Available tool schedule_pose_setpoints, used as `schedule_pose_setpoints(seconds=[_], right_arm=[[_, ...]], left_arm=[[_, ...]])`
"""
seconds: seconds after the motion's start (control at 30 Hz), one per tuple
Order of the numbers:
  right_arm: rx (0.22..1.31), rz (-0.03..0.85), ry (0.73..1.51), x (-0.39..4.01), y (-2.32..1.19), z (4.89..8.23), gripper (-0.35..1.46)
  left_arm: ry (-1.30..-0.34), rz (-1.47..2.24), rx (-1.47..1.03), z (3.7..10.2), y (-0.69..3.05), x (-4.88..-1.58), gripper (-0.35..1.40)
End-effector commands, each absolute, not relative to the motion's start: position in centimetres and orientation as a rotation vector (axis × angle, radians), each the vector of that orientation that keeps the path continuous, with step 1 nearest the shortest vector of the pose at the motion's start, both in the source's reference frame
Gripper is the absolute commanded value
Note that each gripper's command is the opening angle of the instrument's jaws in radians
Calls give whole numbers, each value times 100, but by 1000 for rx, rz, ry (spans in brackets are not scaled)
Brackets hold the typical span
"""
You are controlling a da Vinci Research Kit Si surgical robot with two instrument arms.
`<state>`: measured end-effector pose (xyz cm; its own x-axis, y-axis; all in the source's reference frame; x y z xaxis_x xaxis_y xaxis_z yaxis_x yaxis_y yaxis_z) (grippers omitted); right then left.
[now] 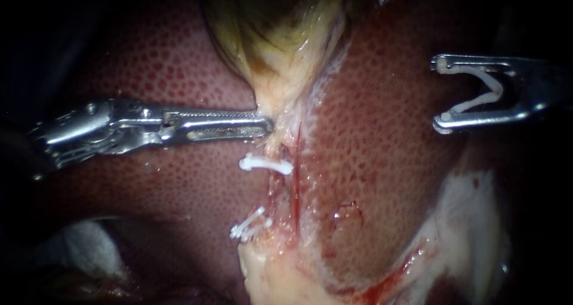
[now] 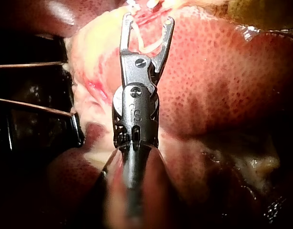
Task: Clipping first clip right tube
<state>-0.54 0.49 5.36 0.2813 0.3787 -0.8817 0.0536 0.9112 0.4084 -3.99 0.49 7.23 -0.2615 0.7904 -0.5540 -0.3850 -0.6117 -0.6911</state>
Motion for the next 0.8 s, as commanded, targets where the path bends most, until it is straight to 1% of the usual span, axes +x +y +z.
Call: schedule_pose_setpoints(seconds=[0.03, 0.17, 0.27, 0.47, 0.63, 0.8], right_arm=[[395, 226, 1276, -54, 49, 537, 49], [394, 225, 1276, -54, 48, 538, 49], [394, 225, 1276, -54, 48, 539, 49], [393, 224, 1276, -53, 47, 540, 49], [389, 219, 1277, -53, 46, 540, 49], [389, 219, 1276, -53, 46, 540, 49]], left_arm=[[-550, 1948, -1199, 722, 50, -398, -35], [-564, 1946, -1202, 715, 56, -392, -35], [-552, 1939, -1194, 702, 66, -381, -35], [-527, 1885, -1216, 664, 83, -344, -35], [-478, 1856, -1256, 632, 96, -315, -35], [-446, 1846, -1291, 609, 104, -301, -35]])
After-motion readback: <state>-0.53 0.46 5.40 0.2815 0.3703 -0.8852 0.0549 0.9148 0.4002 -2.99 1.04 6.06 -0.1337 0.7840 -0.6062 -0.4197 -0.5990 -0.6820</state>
